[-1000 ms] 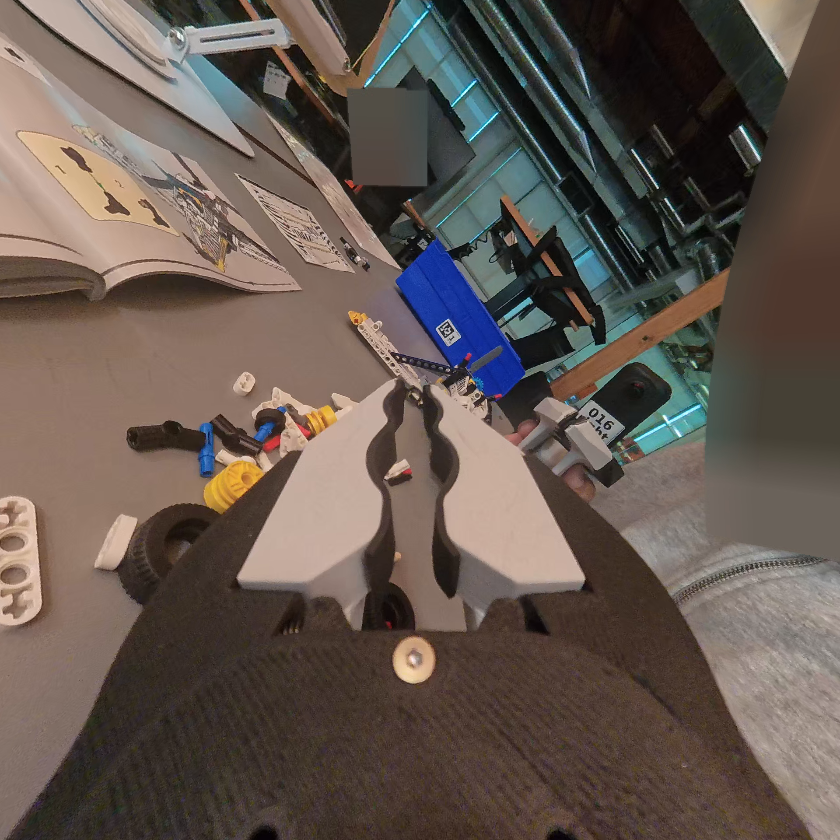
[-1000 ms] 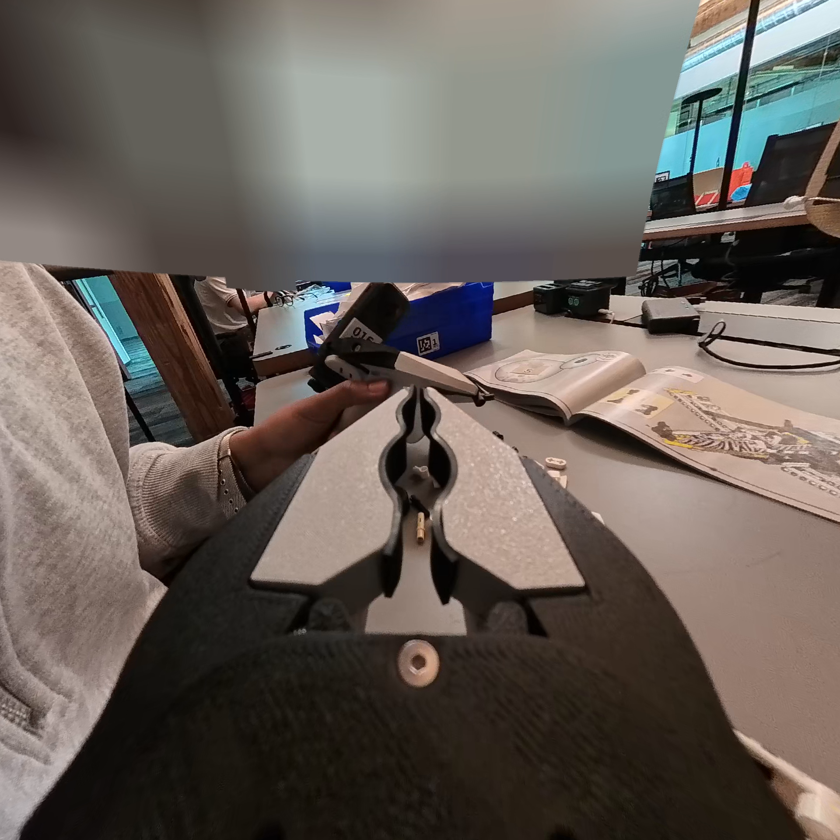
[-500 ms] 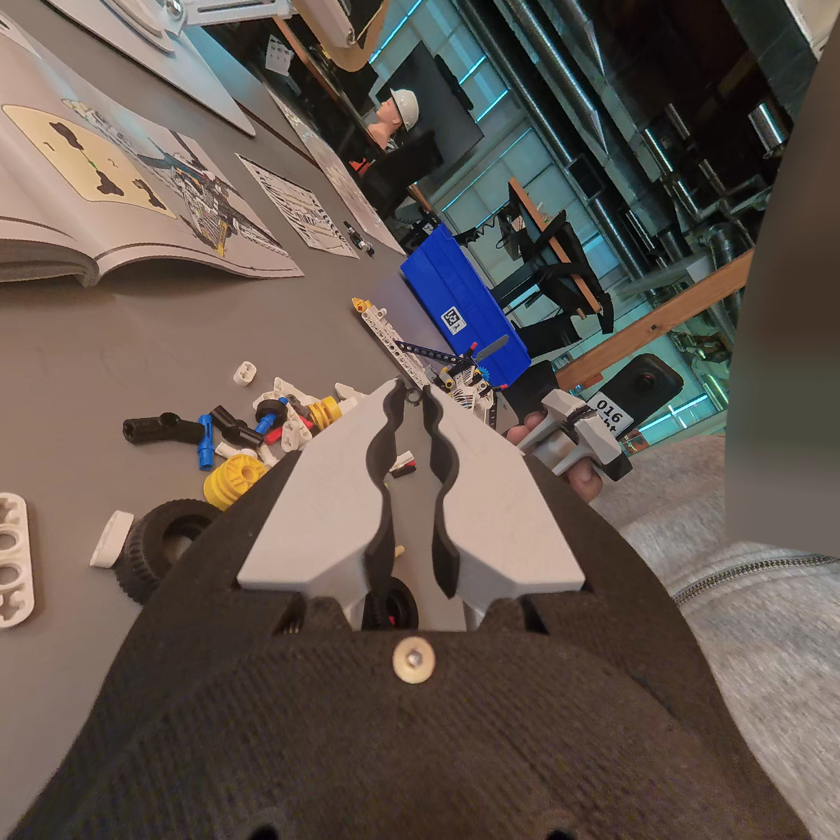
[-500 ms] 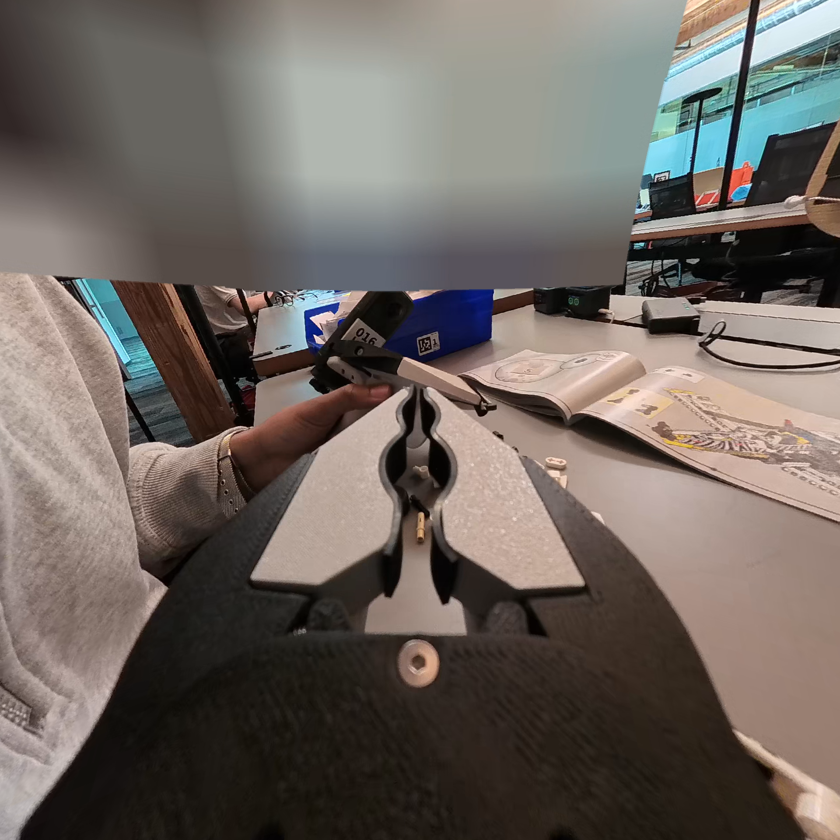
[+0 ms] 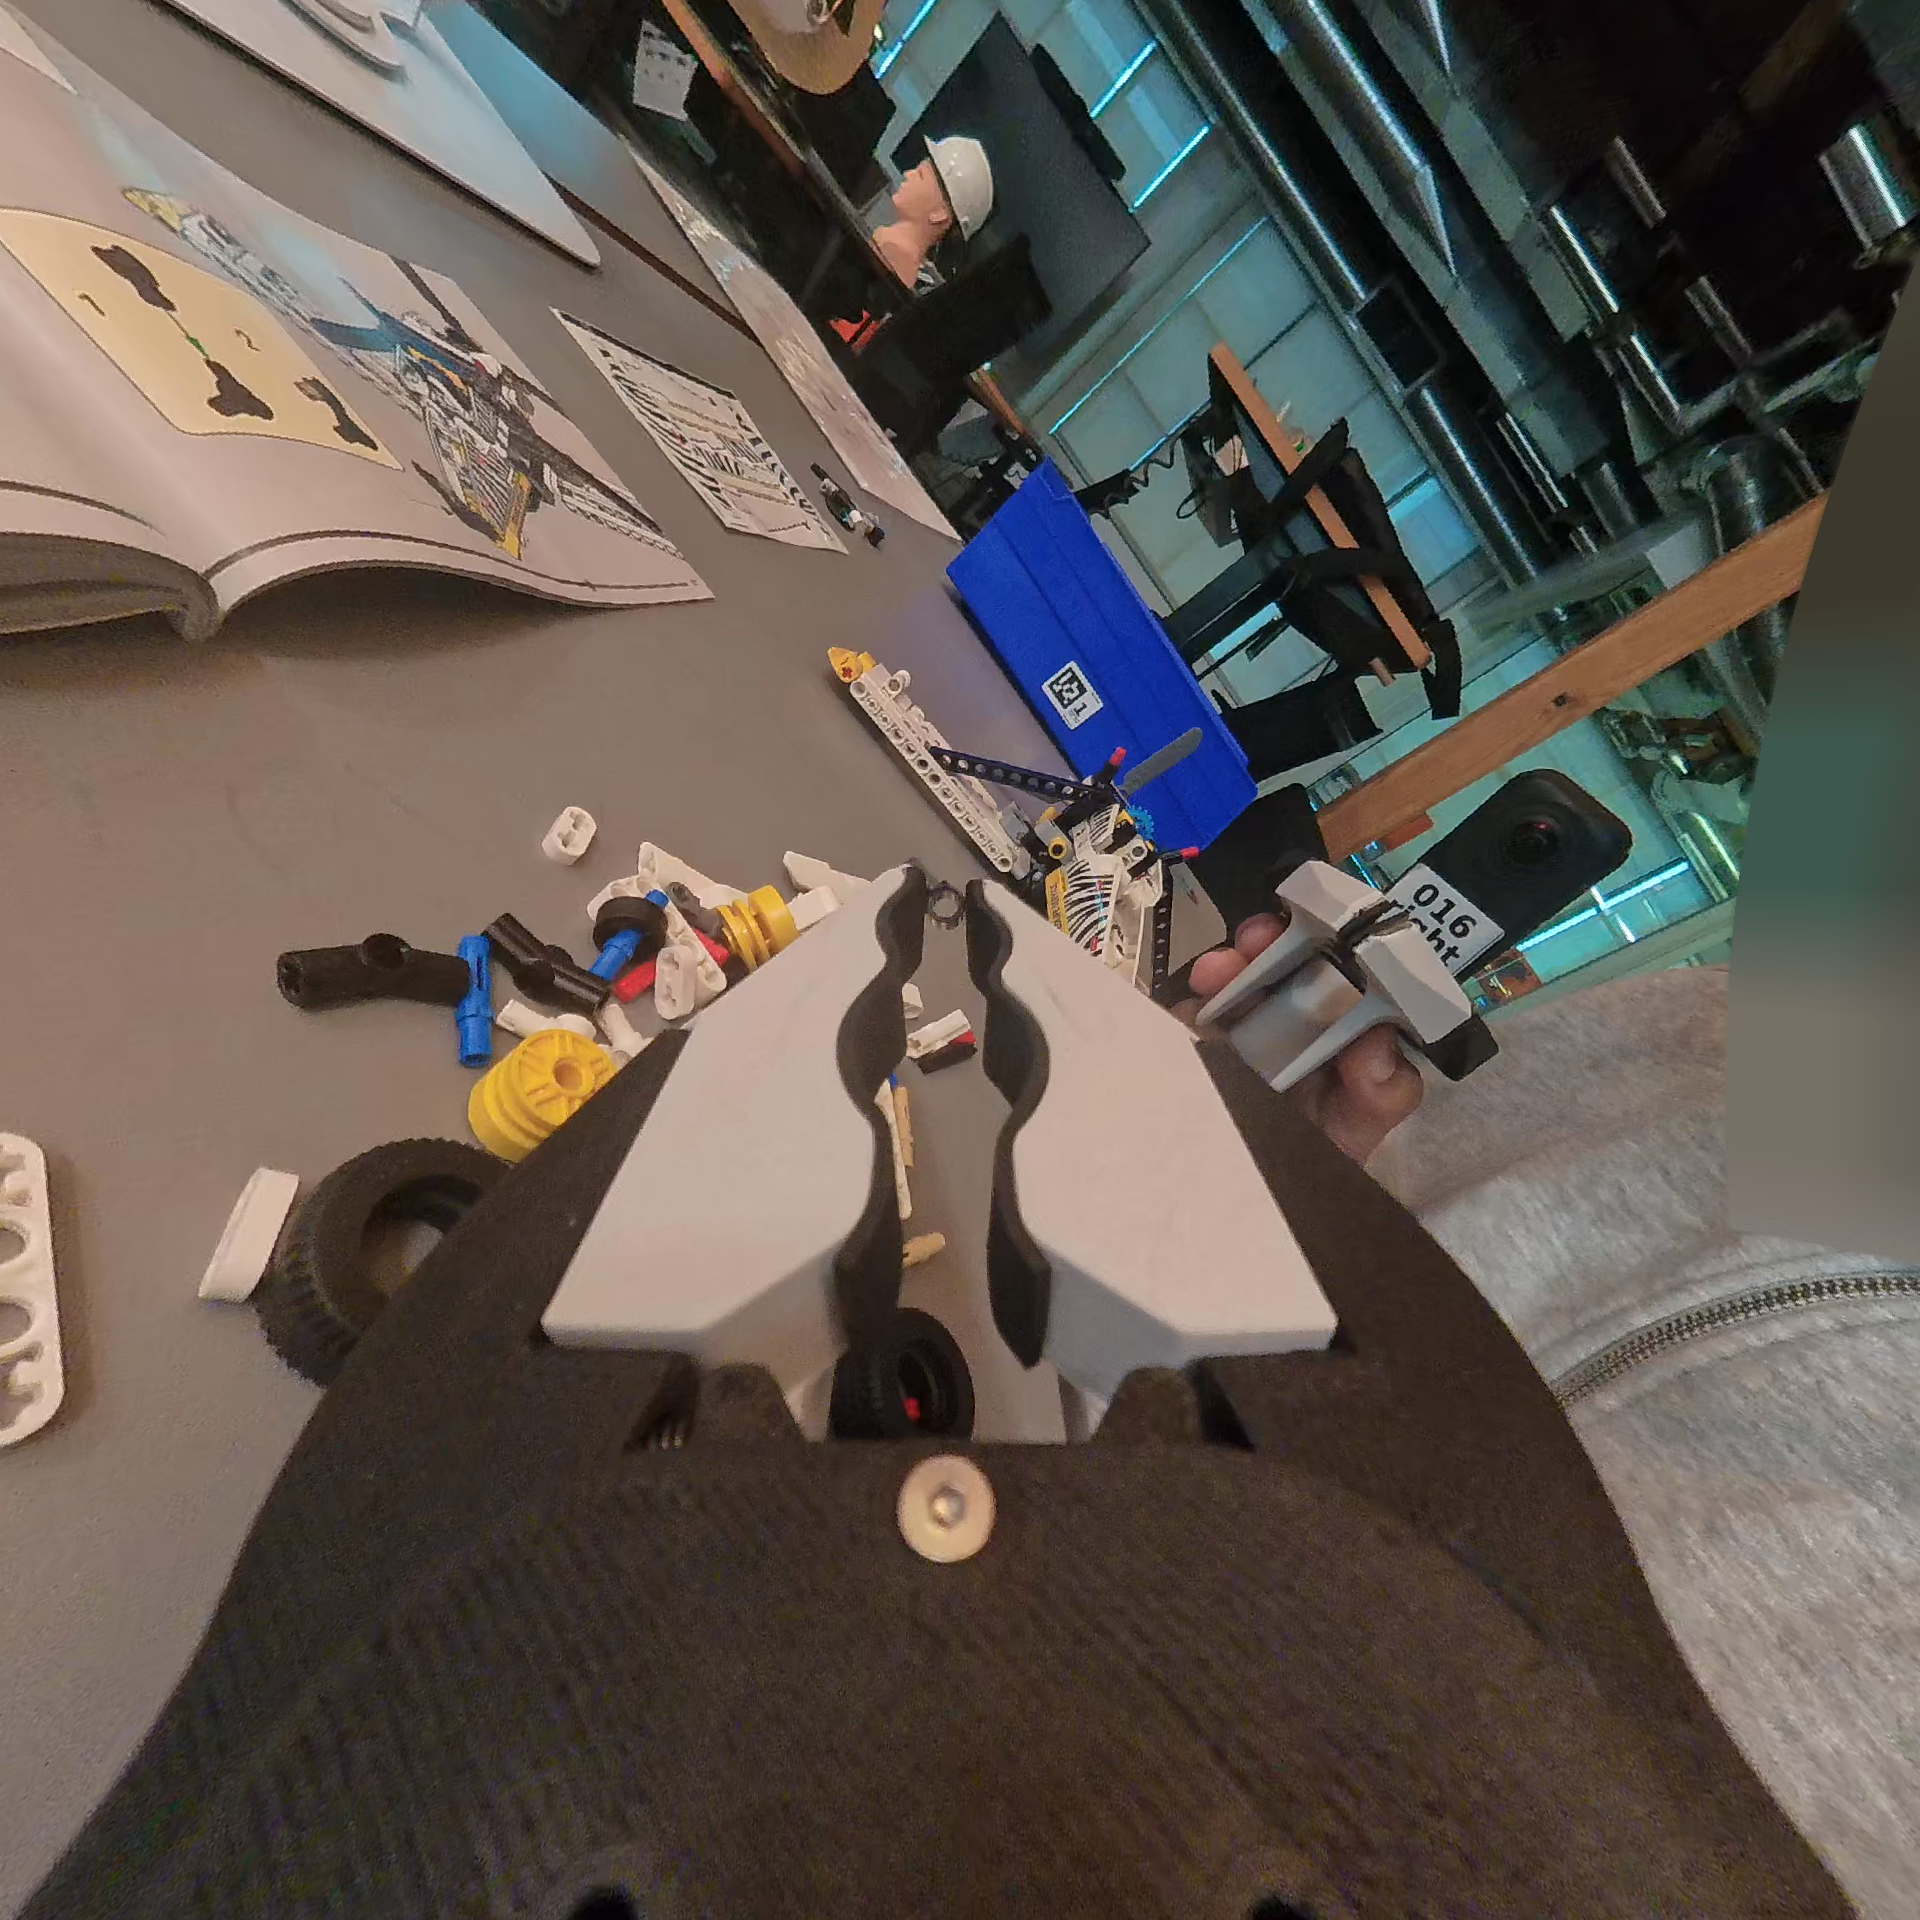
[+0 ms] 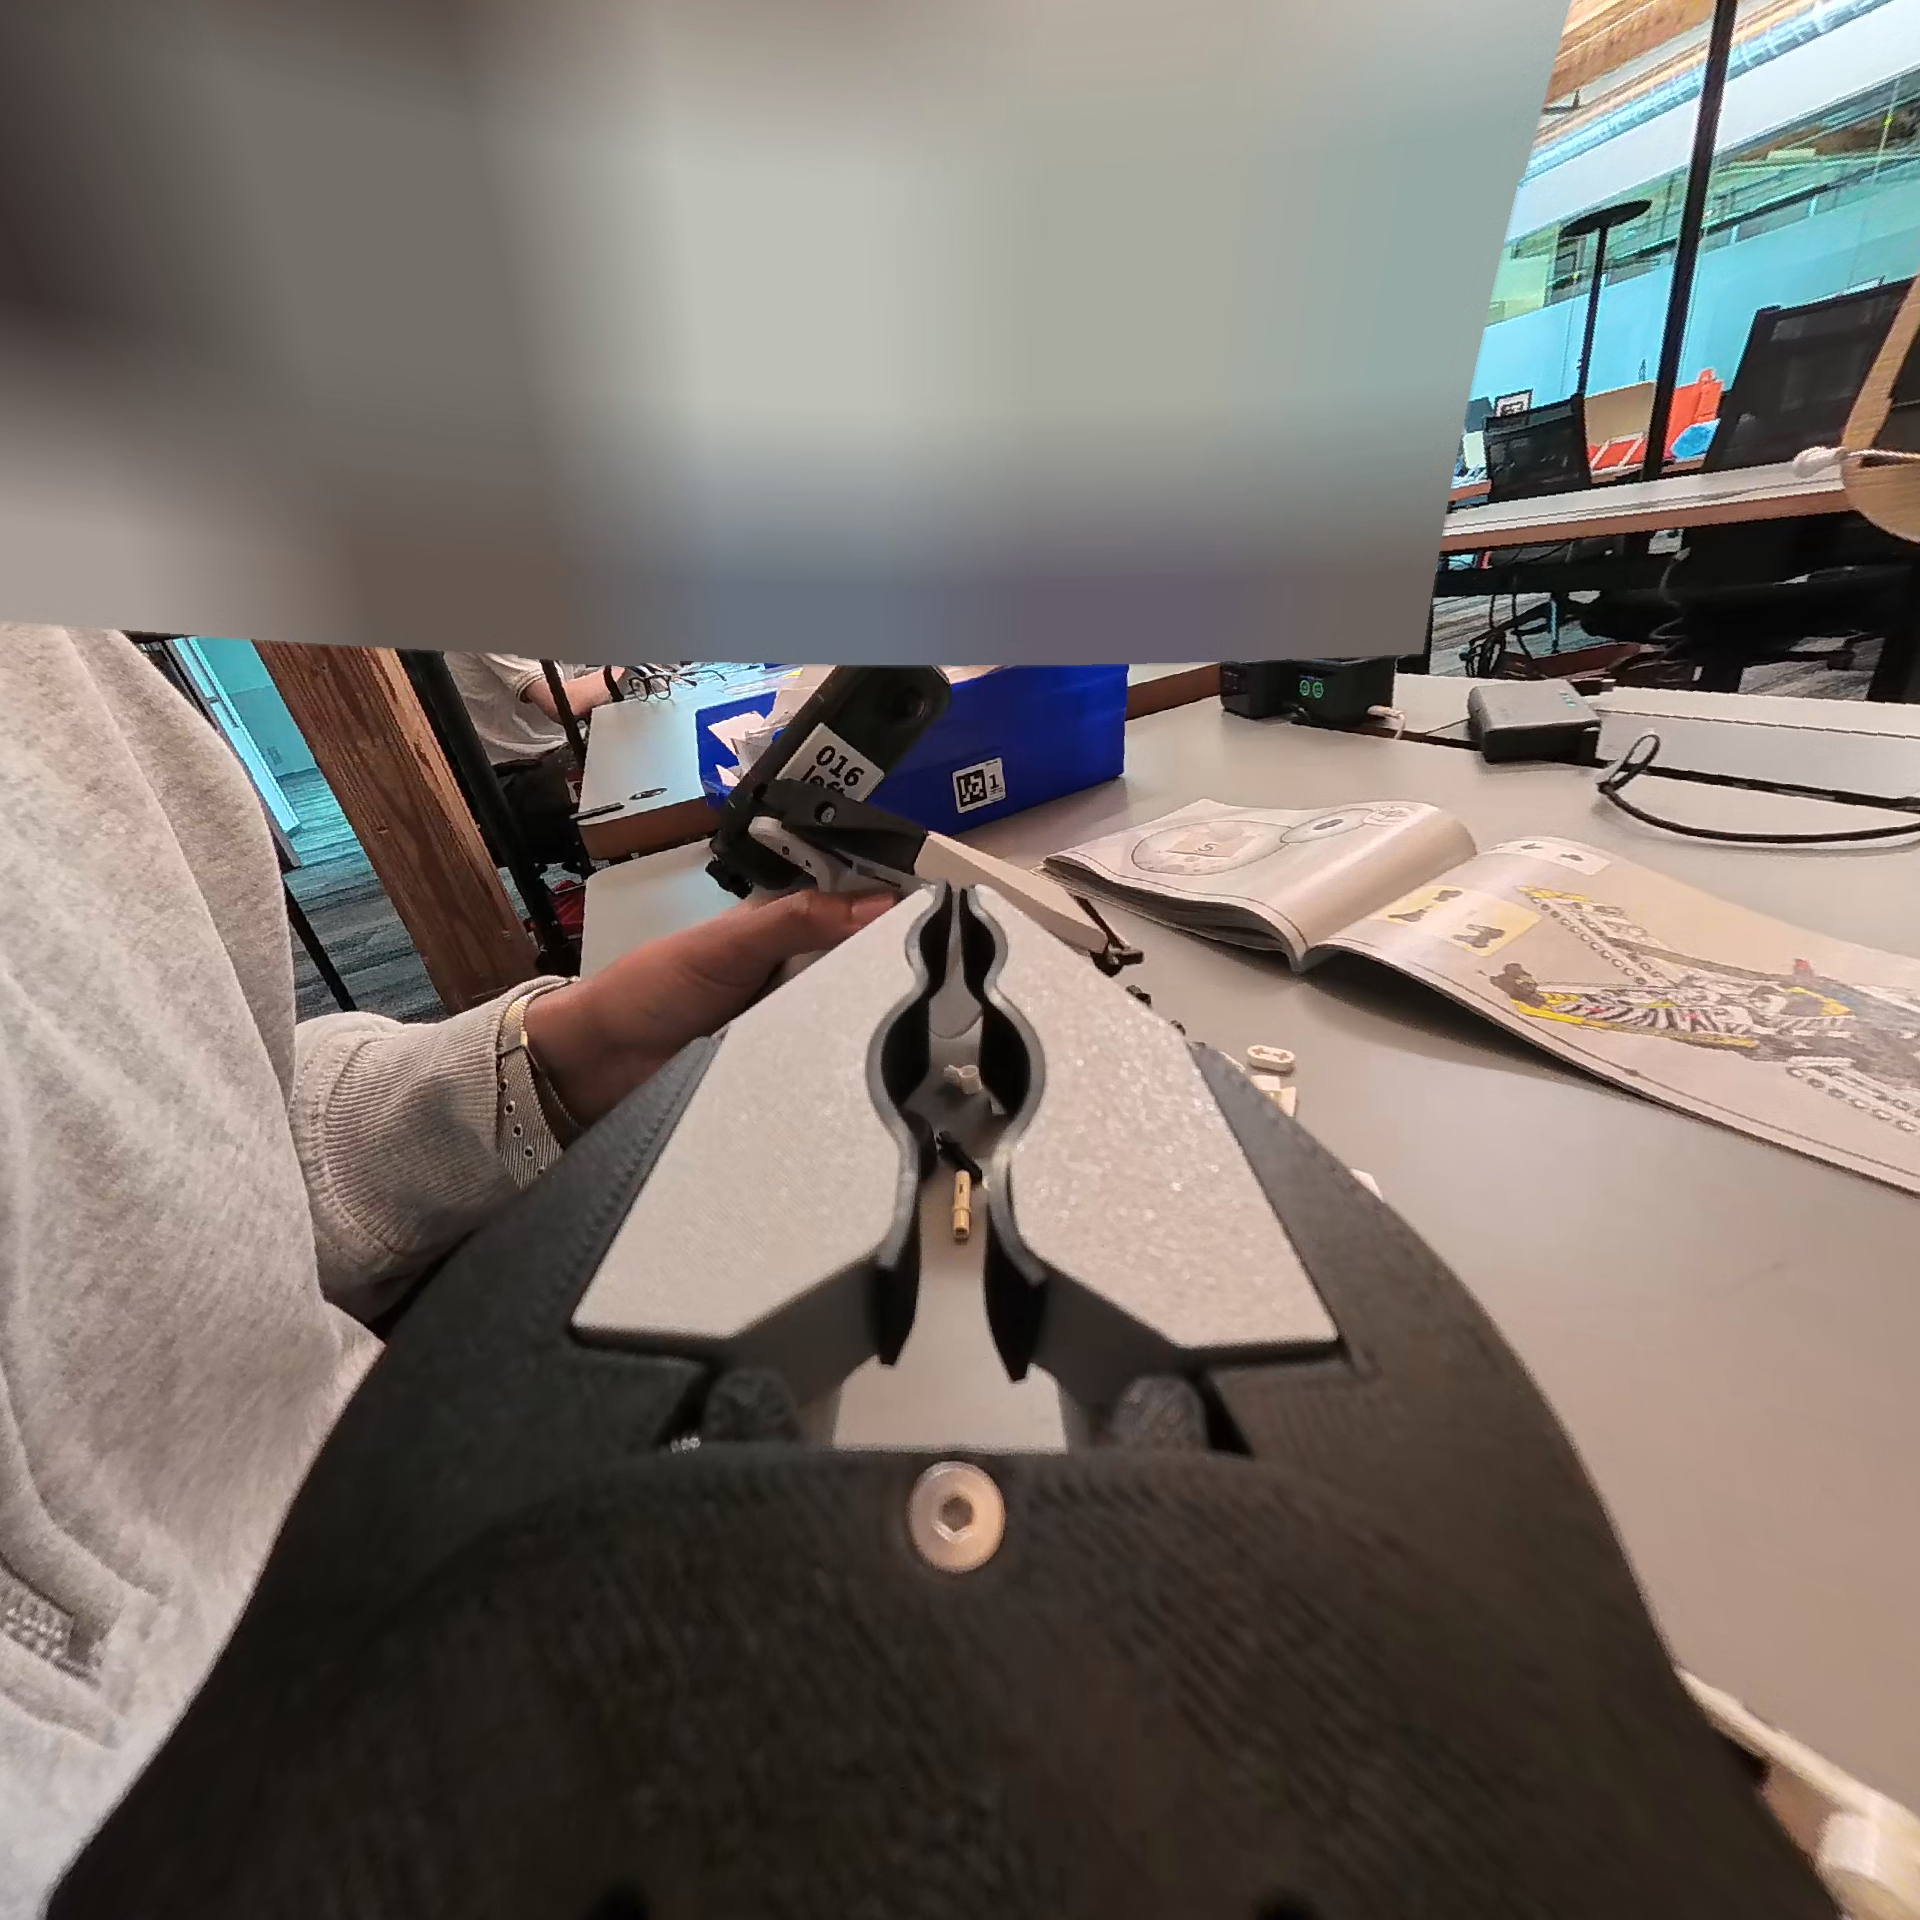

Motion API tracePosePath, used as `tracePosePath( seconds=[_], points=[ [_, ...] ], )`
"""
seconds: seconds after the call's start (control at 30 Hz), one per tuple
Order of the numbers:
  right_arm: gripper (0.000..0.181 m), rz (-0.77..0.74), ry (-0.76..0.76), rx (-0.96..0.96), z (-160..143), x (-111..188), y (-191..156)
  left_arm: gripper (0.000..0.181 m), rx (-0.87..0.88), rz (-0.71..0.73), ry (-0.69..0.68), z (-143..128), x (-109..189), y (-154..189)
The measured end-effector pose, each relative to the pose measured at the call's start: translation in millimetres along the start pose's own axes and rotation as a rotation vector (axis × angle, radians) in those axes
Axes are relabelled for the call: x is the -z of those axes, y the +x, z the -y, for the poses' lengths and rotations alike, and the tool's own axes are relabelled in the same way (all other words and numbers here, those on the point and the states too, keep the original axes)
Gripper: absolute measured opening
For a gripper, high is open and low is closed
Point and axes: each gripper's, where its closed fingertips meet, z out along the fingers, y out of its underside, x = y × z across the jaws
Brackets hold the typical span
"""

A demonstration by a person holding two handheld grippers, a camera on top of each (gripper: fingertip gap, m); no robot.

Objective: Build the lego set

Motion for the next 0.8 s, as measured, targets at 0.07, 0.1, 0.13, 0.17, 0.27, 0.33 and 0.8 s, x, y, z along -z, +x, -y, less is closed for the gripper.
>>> tracePosePath(
  seconds=[0.07,0.1,0.13,0.17,0.27,0.33,0.8],
  points=[
    [0.000,0.000,0.000,0.000,0,0,0,0.005,-0.002,0.002,0.003,1,0,0],
    [0.000,0.000,0.000,0.000,0,0,0,0.005,-0.005,0.007,0.005,1,1,-1],
    [0.000,0.000,0.001,0.000,0,0,0,0.005,-0.010,0.014,0.009,2,2,-1],
    [0.000,0.000,0.001,0.000,0,0,0,0.005,-0.019,0.027,0.017,3,3,-2],
    [0.000,0.000,0.001,0.000,0,0,0,0.005,-0.069,0.116,0.044,9,9,-12],
    [0.000,0.000,0.003,0.000,0,0,0,0.005,-0.107,0.190,0.073,14,14,-19],
    [0.000,0.000,0.006,0.000,1,0,-1,0.005,-0.246,0.322,-0.012,6,7,-24]
  ],
)
